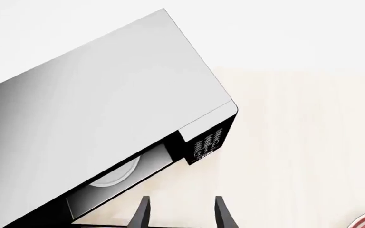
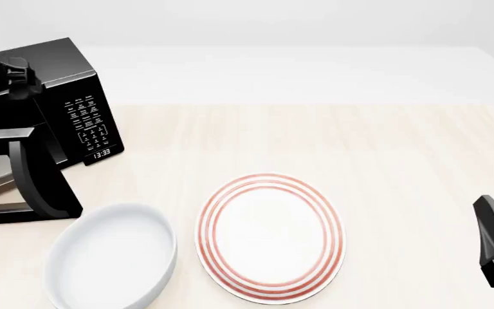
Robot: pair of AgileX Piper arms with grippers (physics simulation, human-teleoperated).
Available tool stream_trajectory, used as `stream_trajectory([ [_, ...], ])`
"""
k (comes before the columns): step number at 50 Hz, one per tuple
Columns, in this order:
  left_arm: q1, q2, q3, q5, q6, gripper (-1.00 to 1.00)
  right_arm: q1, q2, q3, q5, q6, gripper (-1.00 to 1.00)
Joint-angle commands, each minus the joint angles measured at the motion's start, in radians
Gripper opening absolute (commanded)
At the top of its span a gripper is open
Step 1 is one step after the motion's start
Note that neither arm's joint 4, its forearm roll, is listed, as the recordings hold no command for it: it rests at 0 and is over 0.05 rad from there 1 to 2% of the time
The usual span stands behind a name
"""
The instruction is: Open the microwave.
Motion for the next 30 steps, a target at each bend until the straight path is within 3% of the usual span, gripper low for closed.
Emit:
stream_trajectory([
  [1,0.027,0.033,0.011,-0.026,-0.001,1.00,0.000,0.000,0.000,0.000,0.000,1.00],
  [30,0.089,0.055,0.082,-0.065,0.010,1.00,0.000,0.000,0.000,0.000,0.000,1.00],
])
